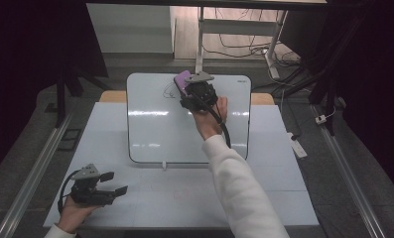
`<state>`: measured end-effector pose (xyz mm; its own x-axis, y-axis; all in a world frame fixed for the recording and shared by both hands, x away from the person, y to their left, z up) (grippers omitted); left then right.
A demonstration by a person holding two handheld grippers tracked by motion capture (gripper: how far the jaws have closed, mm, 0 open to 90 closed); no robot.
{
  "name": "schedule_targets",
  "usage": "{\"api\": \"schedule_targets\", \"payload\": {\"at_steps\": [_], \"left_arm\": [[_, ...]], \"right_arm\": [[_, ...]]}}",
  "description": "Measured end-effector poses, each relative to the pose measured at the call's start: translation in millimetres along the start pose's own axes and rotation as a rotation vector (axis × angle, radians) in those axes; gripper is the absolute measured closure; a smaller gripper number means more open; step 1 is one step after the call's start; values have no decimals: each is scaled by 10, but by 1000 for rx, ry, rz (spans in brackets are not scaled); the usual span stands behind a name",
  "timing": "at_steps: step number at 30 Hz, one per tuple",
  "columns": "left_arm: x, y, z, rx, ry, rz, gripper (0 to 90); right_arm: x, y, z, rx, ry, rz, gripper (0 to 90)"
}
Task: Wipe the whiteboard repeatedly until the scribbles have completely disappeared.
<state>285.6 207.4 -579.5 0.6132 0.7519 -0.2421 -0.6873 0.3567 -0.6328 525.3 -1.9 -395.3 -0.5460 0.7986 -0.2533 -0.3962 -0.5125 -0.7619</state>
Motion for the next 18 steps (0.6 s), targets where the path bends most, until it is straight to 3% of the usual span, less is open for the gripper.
{"api": "schedule_targets", "payload": {"at_steps": [12, 15, 18], "left_arm": [[6, 3, 3, -1, -1, 3, 185], [8, 6, 2, 0, -3, 4, 185], [11, 8, 2, 1, -3, 4, 185]], "right_arm": [[655, 31, -149, 54, -156, 76, 409], [751, 67, -161, 64, -185, 85, 409], [752, 71, -157, 61, -194, 87, 409]]}}
Point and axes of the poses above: each handheld gripper's, and its own axes: z roughly backward along the jaws, y roughly out of its underside, x roughly to its left, the point moved 10 cm from there along -z, roughly forward along the jaws, and after that the axes turned 10 degrees about x, right-handed, at the moved point
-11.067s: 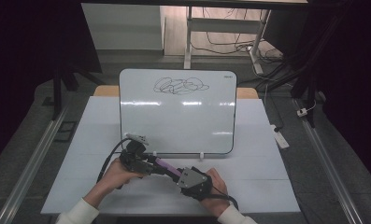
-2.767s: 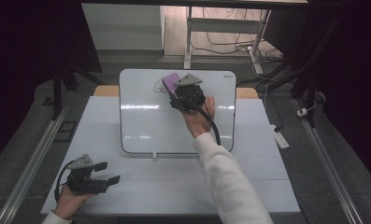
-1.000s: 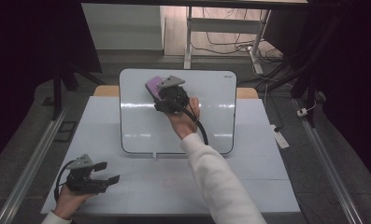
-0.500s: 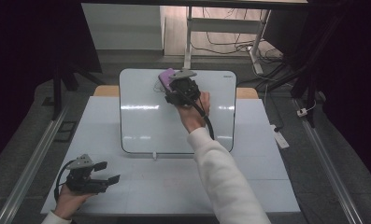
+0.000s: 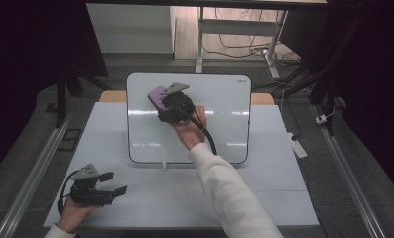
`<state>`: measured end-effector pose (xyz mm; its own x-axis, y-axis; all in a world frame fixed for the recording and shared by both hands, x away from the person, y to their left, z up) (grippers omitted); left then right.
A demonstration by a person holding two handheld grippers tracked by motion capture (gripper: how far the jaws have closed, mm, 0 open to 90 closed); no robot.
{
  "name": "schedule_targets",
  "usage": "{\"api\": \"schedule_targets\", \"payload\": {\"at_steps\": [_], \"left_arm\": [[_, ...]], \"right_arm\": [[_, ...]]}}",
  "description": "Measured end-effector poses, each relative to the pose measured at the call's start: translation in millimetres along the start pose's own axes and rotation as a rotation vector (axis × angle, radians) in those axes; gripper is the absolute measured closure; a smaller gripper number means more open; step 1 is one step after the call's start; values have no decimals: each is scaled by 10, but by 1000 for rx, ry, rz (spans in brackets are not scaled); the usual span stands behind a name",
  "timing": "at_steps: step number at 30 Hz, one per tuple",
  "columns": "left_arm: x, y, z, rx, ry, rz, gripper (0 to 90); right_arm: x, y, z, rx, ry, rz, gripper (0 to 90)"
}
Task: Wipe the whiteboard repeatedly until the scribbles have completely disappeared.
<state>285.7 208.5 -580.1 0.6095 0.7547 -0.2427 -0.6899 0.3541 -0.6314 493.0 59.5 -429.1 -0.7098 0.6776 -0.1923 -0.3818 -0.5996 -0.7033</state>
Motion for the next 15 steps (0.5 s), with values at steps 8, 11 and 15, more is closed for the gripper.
{"api": "schedule_targets", "payload": {"at_steps": [8, 11, 15], "left_arm": [[12, -2, 9, -3, -2, 3, 185], [8, -5, 6, -3, -1, 3, 185], [2, -7, 6, -3, 0, 1, 185]], "right_arm": [[-458, 6, 208, -31, 88, -77, 409], [-665, -1, 300, -43, 115, -120, 409], [-687, -55, 297, -34, 119, -120, 409]]}}
Point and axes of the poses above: each handheld gripper's, and its own axes: z roughly backward along the jaws, y roughly out of its underside, x roughly to its left, the point moved 10 cm from there along -z, roughly forward along the jaws, and after that the axes turned 10 degrees about x, right-handed, at the moved point
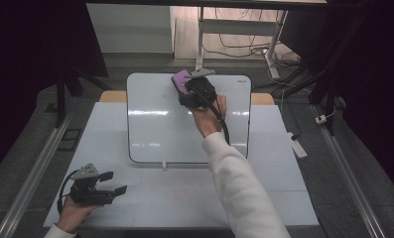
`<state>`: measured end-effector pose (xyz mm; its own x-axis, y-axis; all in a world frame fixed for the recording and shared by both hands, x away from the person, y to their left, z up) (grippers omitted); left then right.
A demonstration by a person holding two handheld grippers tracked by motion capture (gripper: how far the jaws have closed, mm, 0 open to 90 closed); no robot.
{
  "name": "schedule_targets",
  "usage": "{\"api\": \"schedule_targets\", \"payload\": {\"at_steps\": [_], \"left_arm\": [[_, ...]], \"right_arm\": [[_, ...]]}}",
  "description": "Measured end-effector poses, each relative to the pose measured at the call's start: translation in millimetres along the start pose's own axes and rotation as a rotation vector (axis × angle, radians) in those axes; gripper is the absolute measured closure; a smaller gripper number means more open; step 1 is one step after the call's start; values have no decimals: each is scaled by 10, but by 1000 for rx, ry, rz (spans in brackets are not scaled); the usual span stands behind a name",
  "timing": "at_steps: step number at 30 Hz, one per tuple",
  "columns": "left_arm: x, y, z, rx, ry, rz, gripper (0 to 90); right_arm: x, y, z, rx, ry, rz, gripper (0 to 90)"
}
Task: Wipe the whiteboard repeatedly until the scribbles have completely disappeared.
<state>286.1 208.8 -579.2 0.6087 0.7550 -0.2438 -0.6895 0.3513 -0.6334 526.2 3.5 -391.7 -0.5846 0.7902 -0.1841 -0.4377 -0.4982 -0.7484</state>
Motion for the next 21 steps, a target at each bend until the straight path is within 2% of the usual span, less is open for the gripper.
{"api": "schedule_targets", "payload": {"at_steps": [3, 9, 12, 14, 16, 18, 21], "left_arm": [[6, 2, 7, -2, -3, 0, 185], [18, 12, 6, 0, -3, 2, 185], [18, 13, 3, 1, -3, 1, 185], [15, 15, 2, 2, -2, 2, 185], [11, 11, 5, 1, -2, 1, 185], [10, 8, 6, 0, -3, 0, 185], [13, 12, 1, 2, -2, 2, 185]], "right_arm": [[198, -41, -73, 7, -32, 25, 409], [798, 35, -261, 48, -113, 124, 409], [914, 115, -284, 55, -131, 149, 409], [885, 133, -268, 56, -136, 141, 409], [769, 126, -236, 53, -110, 127, 409], [573, 99, -174, 36, -75, 99, 409], [171, 94, -52, 15, 0, 54, 409]]}}
Point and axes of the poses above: each handheld gripper's, and its own axes: z roughly backward along the jaws, y roughly out of its underside, x roughly to its left, the point moved 10 cm from there along -z, roughly forward along the jaws, and after that the axes turned 10 degrees about x, right-handed, at the moved point
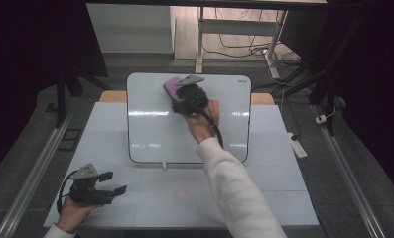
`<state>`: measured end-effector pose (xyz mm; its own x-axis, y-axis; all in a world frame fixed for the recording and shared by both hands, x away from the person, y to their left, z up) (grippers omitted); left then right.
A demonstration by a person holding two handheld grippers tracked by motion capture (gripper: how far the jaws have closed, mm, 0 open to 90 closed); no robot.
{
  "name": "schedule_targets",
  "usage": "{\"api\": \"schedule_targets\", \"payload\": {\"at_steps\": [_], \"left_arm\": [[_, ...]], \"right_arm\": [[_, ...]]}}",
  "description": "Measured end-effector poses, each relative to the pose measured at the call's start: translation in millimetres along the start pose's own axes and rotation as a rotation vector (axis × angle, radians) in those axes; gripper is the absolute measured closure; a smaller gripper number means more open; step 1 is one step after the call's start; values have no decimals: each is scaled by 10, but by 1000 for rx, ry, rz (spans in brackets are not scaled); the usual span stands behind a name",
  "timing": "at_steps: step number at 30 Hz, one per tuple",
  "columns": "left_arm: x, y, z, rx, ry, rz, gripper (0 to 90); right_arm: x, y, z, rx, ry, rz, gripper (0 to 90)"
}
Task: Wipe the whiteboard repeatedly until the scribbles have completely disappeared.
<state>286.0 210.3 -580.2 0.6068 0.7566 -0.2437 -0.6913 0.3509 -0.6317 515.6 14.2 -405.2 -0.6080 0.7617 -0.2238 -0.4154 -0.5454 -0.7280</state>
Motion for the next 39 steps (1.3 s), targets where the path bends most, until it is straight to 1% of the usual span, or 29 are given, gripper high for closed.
{"api": "schedule_targets", "payload": {"at_steps": [1, 3, 5, 6, 9, 10, 11, 12, 13, 15, 17, 19, 20, 21, 23, 24, 25, 26, 27, 28, 29, 30, 32, 35, 36, 37, 38, 39], "left_arm": [[1, 2, 1, 1, 0, 0, 185], [4, 1, 3, 1, -1, -1, 185], [4, -2, 2, 1, 0, 0, 185], [0, -3, 0, 2, 0, -1, 185], [-14, -9, -9, 4, -1, -3, 185], [-16, -11, -11, 4, -1, -4, 185], [-18, -13, -14, 5, -1, -4, 185], [-19, -14, -15, 5, -1, -4, 185], [-20, -15, -16, 5, -2, -4, 185], [-15, -13, -16, 6, -2, -5, 185], [-7, -11, -15, 5, -1, -4, 185], [-3, -6, -16, 6, -1, -2, 185], [-3, -4, -15, 6, -2, -3, 185], [-3, -4, -15, 4, -4, -2, 185], [-2, -1, -9, 3, -4, -2, 185], [2, 0, -5, 2, -4, -1, 185], [4, 3, -3, 0, -2, 1, 185], [8, 5, -3, 1, -2, 3, 185], [17, 8, -4, 3, -1, 2, 185], [19, 9, -5, 3, -1, 3, 185], [23, 10, -7, 3, -1, 4, 185], [25, 11, -8, 3, -2, 5, 185], [23, 10, -5, 2, -1, 4, 186], [14, 3, -4, 3, 0, 1, 186], [10, 1, -6, 3, 0, 1, 186], [5, -3, -11, 3, 1, 1, 186], [2, -4, -14, 4, 1, 2, 185], [-1, -6, -17, 5, 0, 0, 186]], "right_arm": [[-135, 24, 40, -6, 14, -22, 409], [-392, 101, 135, -7, 57, -54, 409], [-641, 210, 230, -7, 93, -96, 409], [-740, 260, 267, -7, 111, -111, 409], [-926, 371, 338, -9, 132, -155, 409], [-954, 396, 353, -10, 133, -162, 409], [-955, 400, 355, -11, 133, -163, 409], [-942, 393, 352, -10, 145, -158, 409], [-910, 379, 339, -11, 139, -157, 409], [-809, 340, 297, -14, 113, -153, 409], [-632, 276, 225, -13, 101, -113, 409], [-388, 197, 134, -13, 69, -73, 409], [-214, 142, 71, -13, 47, -48, 409], [-111, 112, 35, -10, 34, -30, 409], [165, 37, -64, -3, 4, 14, 409], [302, 17, -109, 6, -10, 39, 409], [458, 9, -157, 15, -26, 75, 409], [559, 15, -182, 20, -35, 96, 409], [612, 25, -196, 20, -38, 117, 409], [645, 44, -195, 19, -29, 137, 409], [641, 52, -189, 12, -34, 140, 409], [591, 75, -168, 12, -49, 110, 409], [431, 107, -124, 8, -40, 74, 409], [19, 170, 17, -15, -2, -2, 409], [-175, 210, 86, -25, 28, -31, 409], [-291, 245, 129, -25, 45, -48, 409], [-481, 314, 196, -27, 68, -82, 409], [-586, 362, 234, -29, 78, -105, 409]]}}
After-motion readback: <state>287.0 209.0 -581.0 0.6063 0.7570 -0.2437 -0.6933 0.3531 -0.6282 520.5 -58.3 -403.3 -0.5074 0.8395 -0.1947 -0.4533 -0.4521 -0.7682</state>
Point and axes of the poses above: each handheld gripper's, and its own axes: z roughly backward along the jaws, y roughly out of its underside, x roughly to its left, the point moved 10 cm from there along -z, roughly forward along the jaws, and after that the axes turned 10 degrees about x, right-handed, at the moved point
